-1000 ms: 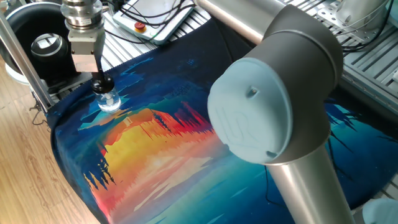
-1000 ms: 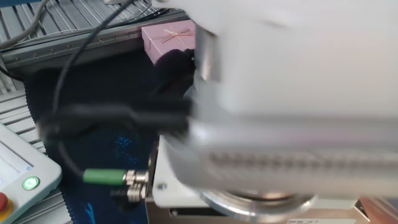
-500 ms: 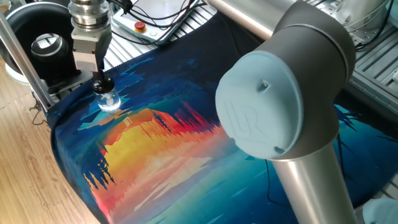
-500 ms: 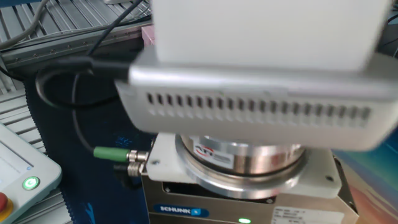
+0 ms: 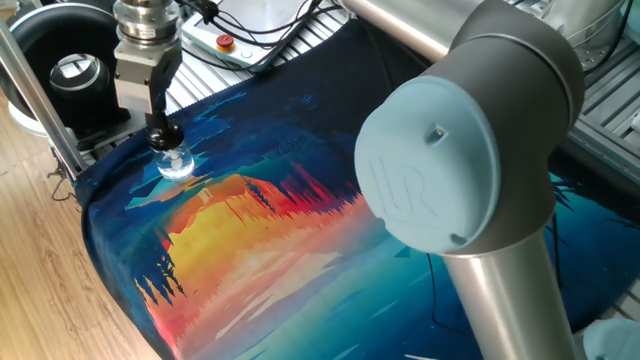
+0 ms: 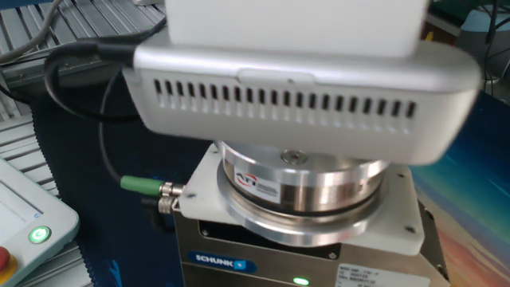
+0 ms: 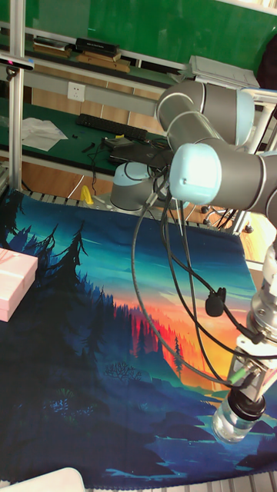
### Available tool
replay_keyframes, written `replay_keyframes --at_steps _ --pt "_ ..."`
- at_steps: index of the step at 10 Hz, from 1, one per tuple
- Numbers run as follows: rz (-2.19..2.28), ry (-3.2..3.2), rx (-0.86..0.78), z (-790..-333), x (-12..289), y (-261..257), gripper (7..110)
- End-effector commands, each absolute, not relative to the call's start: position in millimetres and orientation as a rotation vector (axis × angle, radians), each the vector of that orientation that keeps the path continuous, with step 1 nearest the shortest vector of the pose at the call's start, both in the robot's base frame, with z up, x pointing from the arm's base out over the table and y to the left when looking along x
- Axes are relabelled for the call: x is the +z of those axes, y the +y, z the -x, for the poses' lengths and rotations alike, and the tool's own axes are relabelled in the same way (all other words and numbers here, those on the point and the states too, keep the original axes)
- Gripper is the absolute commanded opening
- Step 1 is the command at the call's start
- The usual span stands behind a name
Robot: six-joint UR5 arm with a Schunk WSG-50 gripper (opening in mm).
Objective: Unscrew the lid from the jar
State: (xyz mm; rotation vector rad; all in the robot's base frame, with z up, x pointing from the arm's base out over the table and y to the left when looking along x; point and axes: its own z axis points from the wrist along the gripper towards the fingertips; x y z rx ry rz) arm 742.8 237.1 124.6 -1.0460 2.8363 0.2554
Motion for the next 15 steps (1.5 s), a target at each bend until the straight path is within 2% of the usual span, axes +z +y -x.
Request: replay_keyframes --at_steps 1,7,11,12,15 --pt "0.985 2.837 0.285 -745 127 237 44" --pt "0.945 2.798 0.362 -728 134 239 44" --pt "0.871 2.793 0.327 -734 128 236 44" --pt "0.856 2.793 0.328 -735 129 236 22" --pt "0.843 2.789 0.354 -735 129 240 22"
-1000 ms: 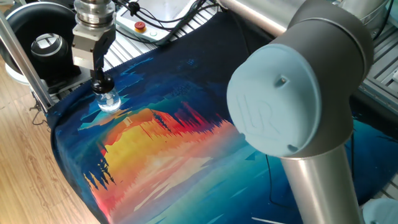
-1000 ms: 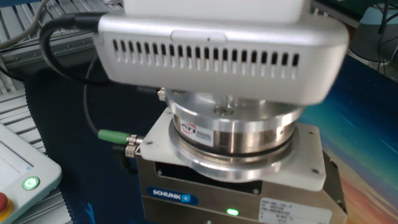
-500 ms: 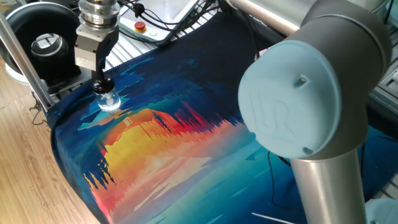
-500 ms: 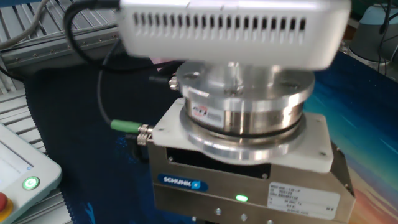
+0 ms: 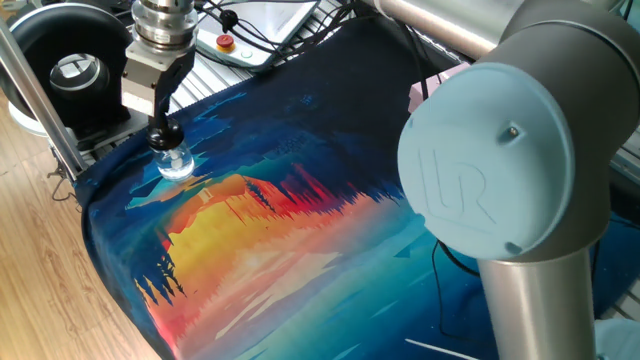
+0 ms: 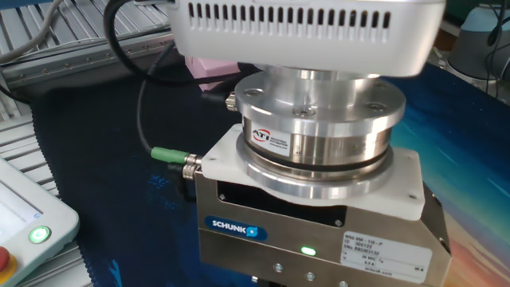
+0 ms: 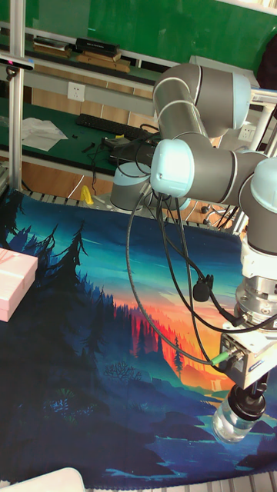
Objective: Unscrew the lid from the jar
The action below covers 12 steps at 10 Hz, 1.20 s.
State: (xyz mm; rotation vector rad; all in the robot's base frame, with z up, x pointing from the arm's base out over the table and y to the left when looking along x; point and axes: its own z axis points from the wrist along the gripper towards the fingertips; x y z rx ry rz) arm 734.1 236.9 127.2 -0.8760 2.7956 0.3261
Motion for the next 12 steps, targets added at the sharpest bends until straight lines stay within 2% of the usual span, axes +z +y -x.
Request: replay_keyframes --at_steps 1,12 --pt "0.84 2.791 0.353 -735.2 128.6 240.0 22" --pt "0.988 2.757 0.364 -735.8 127.5 240.4 22"
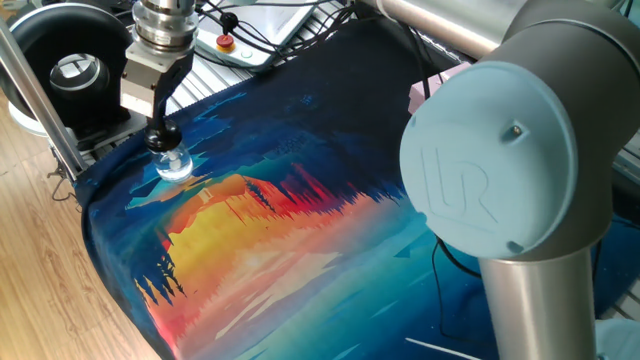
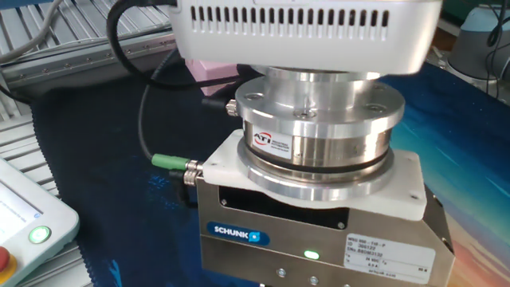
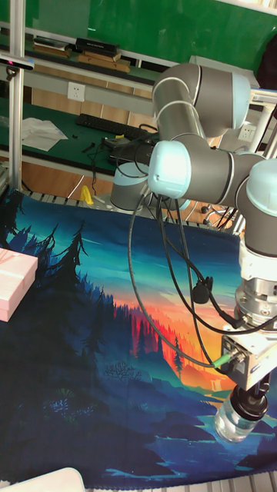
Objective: Unscrew the lid from the jar
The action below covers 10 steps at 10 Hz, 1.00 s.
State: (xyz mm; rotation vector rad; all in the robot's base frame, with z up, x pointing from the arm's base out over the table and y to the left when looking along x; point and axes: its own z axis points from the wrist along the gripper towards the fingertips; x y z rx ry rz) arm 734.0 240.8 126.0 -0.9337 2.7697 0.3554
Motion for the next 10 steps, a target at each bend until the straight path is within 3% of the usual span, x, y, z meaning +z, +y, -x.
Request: replay_keyframes --at_steps 1,10 --pt "1.011 2.752 0.363 -737 129 240 22" --pt "1.292 2.705 0.322 -741 121 239 22"
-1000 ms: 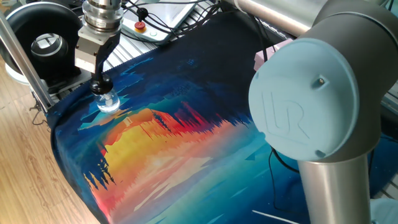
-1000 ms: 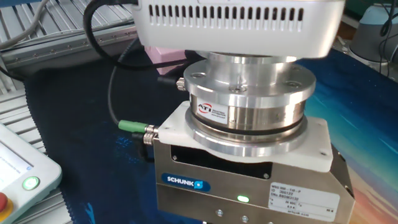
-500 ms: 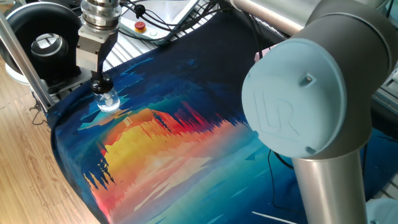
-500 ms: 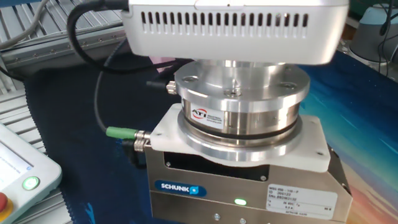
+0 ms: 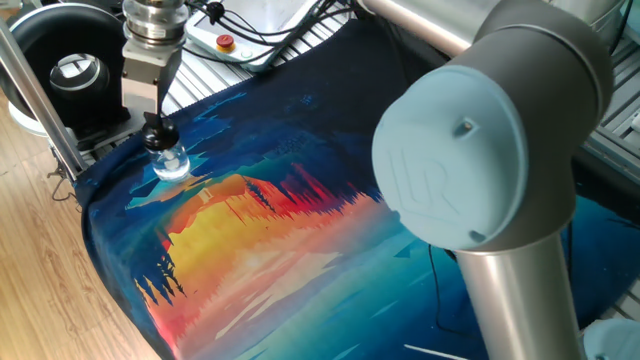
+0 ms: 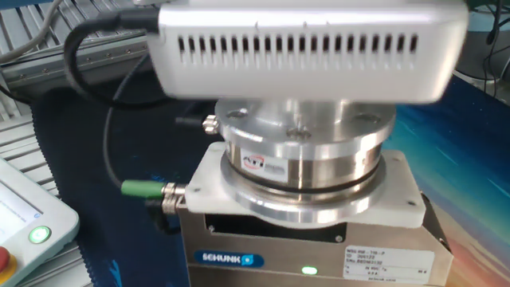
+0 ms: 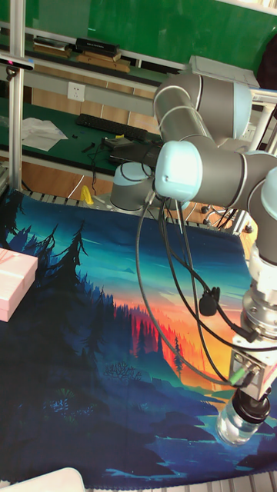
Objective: Unscrew the lid from the jar
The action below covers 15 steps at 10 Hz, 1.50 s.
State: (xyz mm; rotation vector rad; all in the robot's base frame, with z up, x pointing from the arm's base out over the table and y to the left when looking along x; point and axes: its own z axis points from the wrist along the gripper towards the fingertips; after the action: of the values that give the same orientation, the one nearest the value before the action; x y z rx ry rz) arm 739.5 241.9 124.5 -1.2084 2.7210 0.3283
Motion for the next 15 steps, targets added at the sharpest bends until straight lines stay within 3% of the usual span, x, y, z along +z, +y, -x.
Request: replay_keyframes --at_steps 1,7,15 --pt "1.306 2.716 0.308 -740 119 236 22" --pt "1.462 2.72 0.175 -750 136 244 22" --pt "1.706 2.588 0.187 -756 125 244 22"
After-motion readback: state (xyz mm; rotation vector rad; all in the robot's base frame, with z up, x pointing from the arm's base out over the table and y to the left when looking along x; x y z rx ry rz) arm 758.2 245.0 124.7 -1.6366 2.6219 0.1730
